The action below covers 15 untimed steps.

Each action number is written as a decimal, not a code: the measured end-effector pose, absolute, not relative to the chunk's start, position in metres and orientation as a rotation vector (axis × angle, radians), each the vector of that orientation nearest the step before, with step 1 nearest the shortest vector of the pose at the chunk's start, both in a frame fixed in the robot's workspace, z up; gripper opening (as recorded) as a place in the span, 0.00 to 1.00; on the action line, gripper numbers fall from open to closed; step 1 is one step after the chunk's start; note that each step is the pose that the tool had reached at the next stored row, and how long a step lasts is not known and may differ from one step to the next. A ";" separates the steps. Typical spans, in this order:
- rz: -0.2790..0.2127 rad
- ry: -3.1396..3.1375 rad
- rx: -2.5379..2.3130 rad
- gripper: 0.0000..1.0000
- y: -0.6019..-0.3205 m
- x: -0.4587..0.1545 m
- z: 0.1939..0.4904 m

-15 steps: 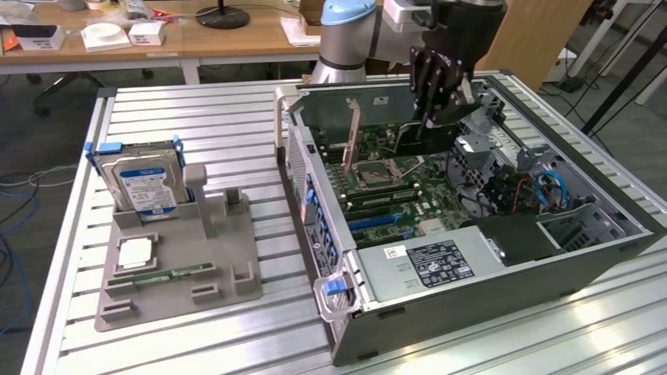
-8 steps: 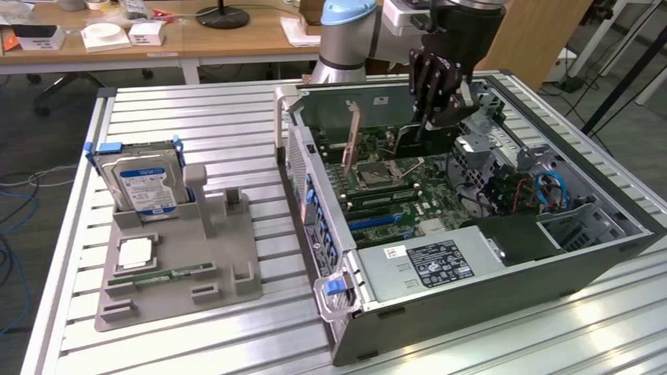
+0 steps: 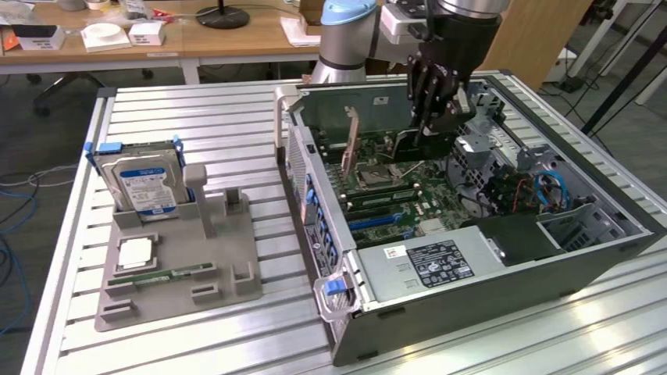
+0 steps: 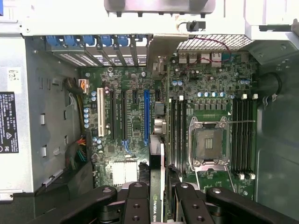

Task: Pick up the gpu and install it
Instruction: 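Insert the gpu into the slot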

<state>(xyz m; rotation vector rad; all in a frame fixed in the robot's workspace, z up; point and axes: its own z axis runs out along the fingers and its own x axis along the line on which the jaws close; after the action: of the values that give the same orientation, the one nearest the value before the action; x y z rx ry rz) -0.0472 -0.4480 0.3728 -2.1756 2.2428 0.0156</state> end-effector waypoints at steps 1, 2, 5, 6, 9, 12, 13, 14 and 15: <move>0.016 2.243 -2.176 0.26 -0.448 -0.047 0.372; 0.016 2.243 -2.176 0.26 -0.448 -0.047 0.371; 0.016 2.243 -2.176 0.26 -0.448 -0.047 0.368; 0.016 2.243 -2.176 0.26 -0.448 -0.047 0.367; 0.015 2.243 -2.176 0.26 -0.448 -0.048 0.367; 0.015 2.243 -2.176 0.26 -0.448 -0.048 0.367; 0.015 2.243 -2.176 0.26 -0.448 -0.048 0.367; 0.015 2.243 -2.176 0.26 -0.448 -0.048 0.367; 0.016 2.243 -2.175 0.26 -0.448 -0.048 0.366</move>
<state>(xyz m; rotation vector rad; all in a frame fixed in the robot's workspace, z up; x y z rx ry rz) -0.0475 -0.4479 0.3662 -2.1754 2.2428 0.0155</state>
